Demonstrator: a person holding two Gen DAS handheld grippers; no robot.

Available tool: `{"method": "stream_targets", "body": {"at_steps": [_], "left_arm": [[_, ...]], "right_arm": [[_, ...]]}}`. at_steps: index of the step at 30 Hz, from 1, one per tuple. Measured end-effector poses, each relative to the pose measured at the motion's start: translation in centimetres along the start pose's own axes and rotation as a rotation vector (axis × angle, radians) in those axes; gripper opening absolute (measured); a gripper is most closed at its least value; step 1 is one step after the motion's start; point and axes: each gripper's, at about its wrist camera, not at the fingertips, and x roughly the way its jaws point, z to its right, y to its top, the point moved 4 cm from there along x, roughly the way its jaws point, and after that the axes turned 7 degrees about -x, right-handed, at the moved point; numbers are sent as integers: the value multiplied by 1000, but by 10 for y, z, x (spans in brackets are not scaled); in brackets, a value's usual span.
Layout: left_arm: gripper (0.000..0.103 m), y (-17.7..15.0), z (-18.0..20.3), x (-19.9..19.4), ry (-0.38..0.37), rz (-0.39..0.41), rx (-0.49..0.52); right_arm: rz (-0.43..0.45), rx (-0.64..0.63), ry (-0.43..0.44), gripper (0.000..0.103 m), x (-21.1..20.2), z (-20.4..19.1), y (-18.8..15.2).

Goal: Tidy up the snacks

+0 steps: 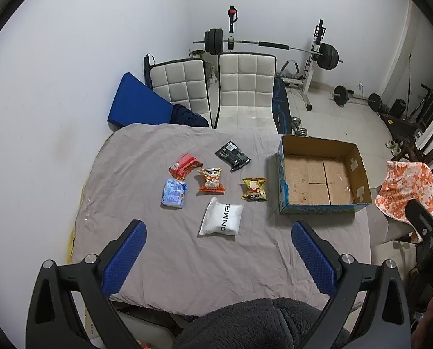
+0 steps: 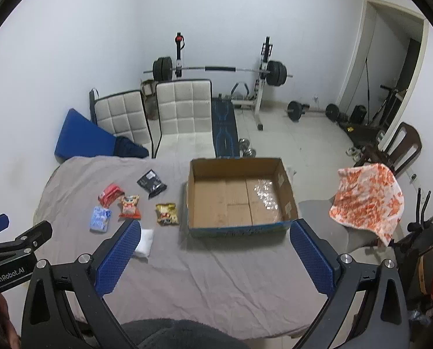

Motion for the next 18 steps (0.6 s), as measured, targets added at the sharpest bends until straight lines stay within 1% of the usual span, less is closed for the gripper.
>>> {"method": "stream_targets", "body": {"at_steps": [6,18], "left_arm": [[102,2,-3,-7,1,30,-6],[102,6,-8,-13,-7,43,-12]], "right_arm": [[32,-8,-6,103,-11,-5,3],[43,-13,-14,103,-19,-6,8]]}}
